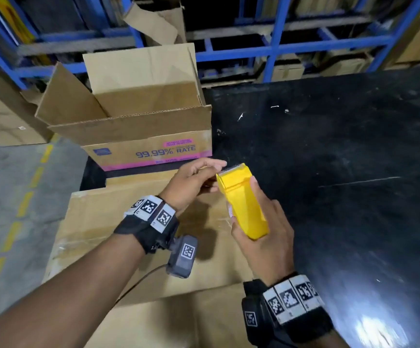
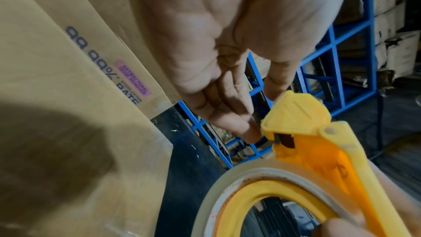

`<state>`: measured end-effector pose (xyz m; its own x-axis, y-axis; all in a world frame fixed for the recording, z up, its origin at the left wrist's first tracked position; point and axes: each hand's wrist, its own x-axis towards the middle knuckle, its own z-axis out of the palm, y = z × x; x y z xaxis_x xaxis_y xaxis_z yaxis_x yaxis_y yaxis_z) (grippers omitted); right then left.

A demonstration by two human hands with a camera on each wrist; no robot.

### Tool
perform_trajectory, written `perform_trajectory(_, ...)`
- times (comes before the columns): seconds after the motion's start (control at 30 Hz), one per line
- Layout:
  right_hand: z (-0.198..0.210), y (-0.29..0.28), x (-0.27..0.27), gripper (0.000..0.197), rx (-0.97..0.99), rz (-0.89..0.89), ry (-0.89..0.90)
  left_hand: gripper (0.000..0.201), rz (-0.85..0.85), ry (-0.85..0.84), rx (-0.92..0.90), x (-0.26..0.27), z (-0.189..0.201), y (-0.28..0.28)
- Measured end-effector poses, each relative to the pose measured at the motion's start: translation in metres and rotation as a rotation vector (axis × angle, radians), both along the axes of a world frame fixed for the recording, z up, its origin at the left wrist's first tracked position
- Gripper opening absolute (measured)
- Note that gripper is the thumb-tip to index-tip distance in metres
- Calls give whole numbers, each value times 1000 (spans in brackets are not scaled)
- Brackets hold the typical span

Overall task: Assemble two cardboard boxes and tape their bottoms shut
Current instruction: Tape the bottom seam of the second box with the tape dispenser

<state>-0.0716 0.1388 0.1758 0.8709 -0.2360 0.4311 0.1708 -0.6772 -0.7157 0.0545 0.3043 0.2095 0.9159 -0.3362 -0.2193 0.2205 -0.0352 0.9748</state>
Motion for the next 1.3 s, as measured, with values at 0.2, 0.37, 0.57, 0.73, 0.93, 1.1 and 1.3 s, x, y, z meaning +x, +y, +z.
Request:
perform_trajectory(0.2, 0, 22, -16, 85, 6, -60, -62, 35, -152, 38, -2, 4, 14, 15)
perform_trajectory(0.37, -7, 40, -28, 84, -4, -61, -66, 23, -420, -30, 83, 20, 10, 32)
perform_trajectory(0.57, -8, 59, -32, 87, 26, -85, 17, 34, -542, -92, 250, 35, -8, 43)
perform_trajectory(0.73, -4, 70, -20, 91, 67, -138, 153, 43, -545, -133, 302, 56, -27, 36)
perform_trajectory(0.93, 6, 66, -4, 88, 51, -199, 278, 34, -459, -139, 297, 114, -38, 23)
perform_trajectory(1.1, 13, 63, -8, 85, 15, -243, 378, 23, -376, -136, 345, 164, -51, 19)
perform_trajectory(1.3, 12, 61, 11, 82, -27, -247, 432, 22, -354, -35, 375, 183, -77, 7)
